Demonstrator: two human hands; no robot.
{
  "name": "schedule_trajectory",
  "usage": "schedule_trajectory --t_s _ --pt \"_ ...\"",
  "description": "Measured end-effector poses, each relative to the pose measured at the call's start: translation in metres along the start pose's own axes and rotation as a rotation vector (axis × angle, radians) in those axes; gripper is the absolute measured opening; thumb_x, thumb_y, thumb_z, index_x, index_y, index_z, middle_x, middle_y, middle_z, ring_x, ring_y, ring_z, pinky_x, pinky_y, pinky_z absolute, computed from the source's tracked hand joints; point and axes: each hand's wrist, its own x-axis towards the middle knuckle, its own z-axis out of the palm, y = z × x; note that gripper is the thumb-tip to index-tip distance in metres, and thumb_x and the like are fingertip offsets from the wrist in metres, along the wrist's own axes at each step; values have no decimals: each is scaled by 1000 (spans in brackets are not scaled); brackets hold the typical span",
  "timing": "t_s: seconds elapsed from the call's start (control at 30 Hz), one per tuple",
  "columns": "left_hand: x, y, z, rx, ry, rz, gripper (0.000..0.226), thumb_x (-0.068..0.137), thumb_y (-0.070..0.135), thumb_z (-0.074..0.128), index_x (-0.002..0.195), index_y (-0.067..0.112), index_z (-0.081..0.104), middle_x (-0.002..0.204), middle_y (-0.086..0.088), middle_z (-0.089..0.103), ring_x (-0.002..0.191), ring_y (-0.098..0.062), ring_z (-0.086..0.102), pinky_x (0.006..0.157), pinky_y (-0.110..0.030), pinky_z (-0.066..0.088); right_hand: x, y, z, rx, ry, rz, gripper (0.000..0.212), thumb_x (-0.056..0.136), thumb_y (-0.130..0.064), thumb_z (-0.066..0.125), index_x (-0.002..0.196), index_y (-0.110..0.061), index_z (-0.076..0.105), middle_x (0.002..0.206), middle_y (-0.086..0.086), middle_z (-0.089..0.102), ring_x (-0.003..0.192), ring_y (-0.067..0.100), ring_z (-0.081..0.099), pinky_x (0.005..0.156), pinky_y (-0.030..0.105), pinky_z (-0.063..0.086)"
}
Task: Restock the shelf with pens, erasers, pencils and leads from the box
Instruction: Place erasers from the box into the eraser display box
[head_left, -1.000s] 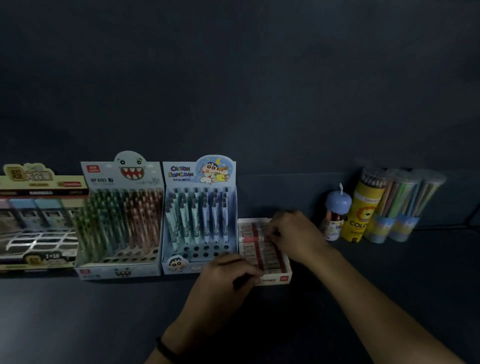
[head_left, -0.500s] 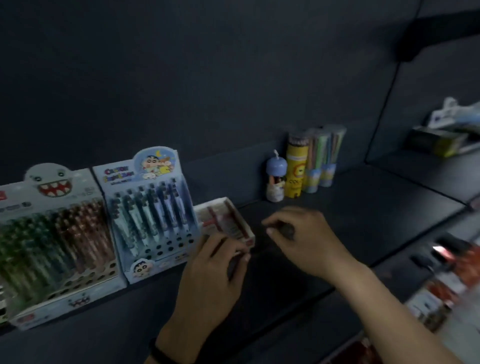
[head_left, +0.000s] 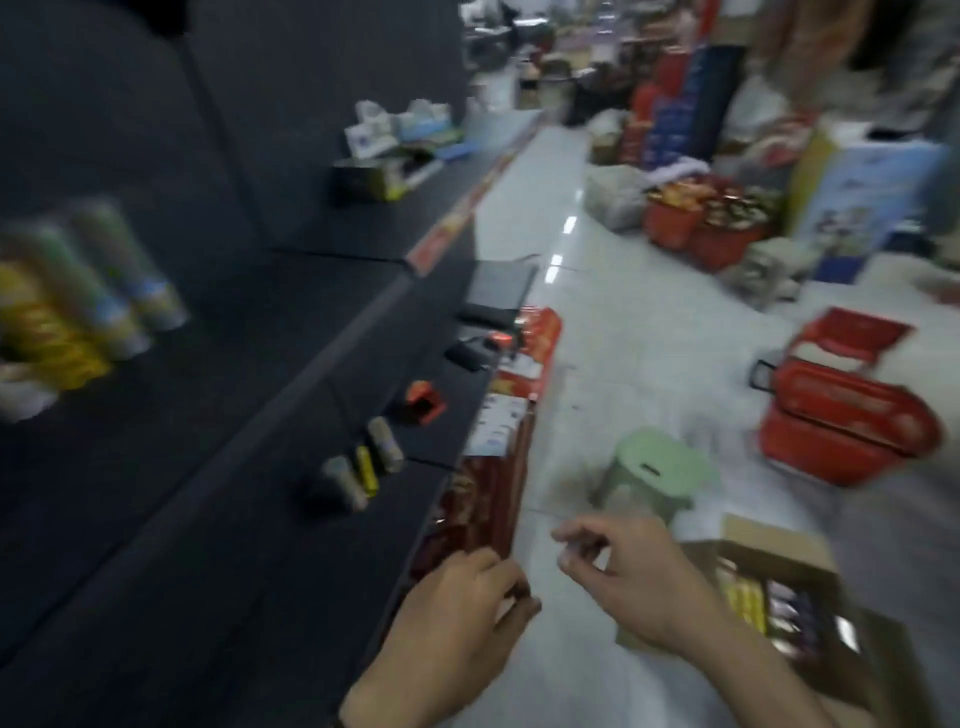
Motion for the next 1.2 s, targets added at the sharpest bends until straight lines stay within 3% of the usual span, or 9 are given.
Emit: schedule_trajectory --t_s 0.23,0.3,0.4,0.57,0.7,0.87,0.97,1.1,1.2 --pt "118 155 151 -40 -435 127 24 103 57 52 111 36 63 109 15 59 106 -11 58 90 -35 52 -119 220 -113 80 89 434 18 98 -27 72 114 -29 78 95 -20 73 88 -5 69 76 6 50" --pt "150 187 186 -18 -516 147 23 104 56 52 111 37 63 110 15 60 106 -11 57 87 -33 50 -139 276 -133 98 95 529 18 97 -32 73 113 -30 78 98 -19 75 91 -3 70 82 18 57" --pt "194 217 235 -19 -620 145 21 105 54 53 112 37 63 109 14 60 104 -10 57 87 -31 50 -147 347 -154 88 78 644 14 97 -39 71 107 -31 76 98 -13 76 90 2 70 84 34 60" --pt "281 233 334 -39 -744 139 16 105 44 55 112 34 66 110 10 62 103 -13 59 89 -32 52 -127 478 -150 130 8 828 26 97 -46 68 116 -28 73 106 -10 72 94 5 67 82 27 55" --pt "352 223 448 -109 -778 94 13 104 41 58 115 36 63 117 12 62 108 -12 60 92 -34 54 -98 594 -116 165 -56 954 24 97 -45 69 114 -28 71 105 -8 70 92 5 65 80 26 55" --pt "402 197 623 -82 -874 2 34 101 31 63 135 35 59 133 4 54 121 -22 54 96 -34 52 -58 755 -33 201 -191 1042 29 96 -37 71 120 -21 72 109 -1 73 97 15 67 83 29 52" --pt "410 177 726 -79 -910 -65 43 98 27 68 138 37 56 133 2 47 123 -24 51 96 -36 53 -34 850 35 198 -280 1050 33 94 -33 69 125 -21 72 118 2 73 107 20 67 93 34 56" --pt "411 156 847 -112 -864 -145 57 95 24 75 143 43 52 140 3 41 131 -22 43 105 -33 48 0 972 133 284 -306 1095 39 95 -28 74 132 -20 65 129 7 63 112 25 65 87 33 57" --pt "406 143 917 -141 -799 -223 64 91 26 80 141 49 47 137 2 39 128 -22 45 100 -32 50 19 1039 203 252 -297 1074 46 94 -33 78 136 -23 62 128 11 63 110 25 64 92 34 55"
